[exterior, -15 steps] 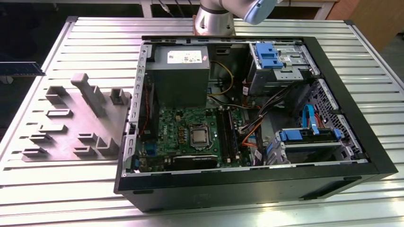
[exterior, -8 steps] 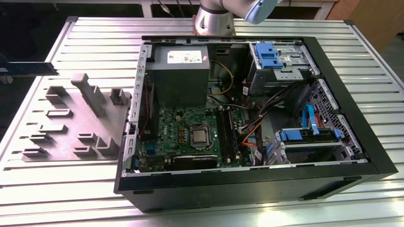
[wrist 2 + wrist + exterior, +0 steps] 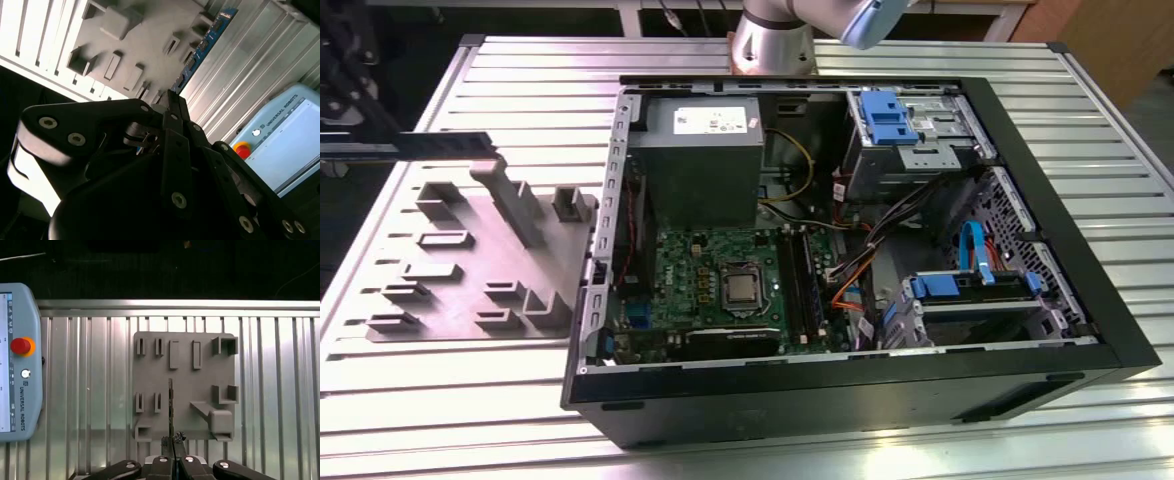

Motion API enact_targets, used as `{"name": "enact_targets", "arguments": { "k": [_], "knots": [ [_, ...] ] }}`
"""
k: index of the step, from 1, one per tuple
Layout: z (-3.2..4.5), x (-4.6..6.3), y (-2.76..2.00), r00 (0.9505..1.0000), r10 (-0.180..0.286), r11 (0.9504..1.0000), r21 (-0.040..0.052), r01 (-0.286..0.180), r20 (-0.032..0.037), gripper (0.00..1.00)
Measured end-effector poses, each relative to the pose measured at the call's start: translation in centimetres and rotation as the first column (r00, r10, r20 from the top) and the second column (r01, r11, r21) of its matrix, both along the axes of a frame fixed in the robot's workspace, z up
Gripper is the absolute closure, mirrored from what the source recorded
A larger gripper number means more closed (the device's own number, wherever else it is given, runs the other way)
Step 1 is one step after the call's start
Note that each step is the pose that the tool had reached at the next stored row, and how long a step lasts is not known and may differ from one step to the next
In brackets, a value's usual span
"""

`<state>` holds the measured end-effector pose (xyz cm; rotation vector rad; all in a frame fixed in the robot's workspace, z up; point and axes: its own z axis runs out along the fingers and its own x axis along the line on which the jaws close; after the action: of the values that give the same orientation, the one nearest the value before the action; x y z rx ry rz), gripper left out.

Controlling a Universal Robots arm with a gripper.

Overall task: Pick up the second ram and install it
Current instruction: 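Pick up the second ram and move it above second insertion slot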

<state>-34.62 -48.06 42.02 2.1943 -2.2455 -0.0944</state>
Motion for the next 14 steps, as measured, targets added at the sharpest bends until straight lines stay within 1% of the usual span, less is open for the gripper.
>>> {"name": "enact_targets", "arguments": {
  "k": [14],
  "knots": [
    [-0.15,6.4,0.00,1.0000,0.000,1.0000,-0.0001,0.000,-0.0001,0.89]
  ]
}}
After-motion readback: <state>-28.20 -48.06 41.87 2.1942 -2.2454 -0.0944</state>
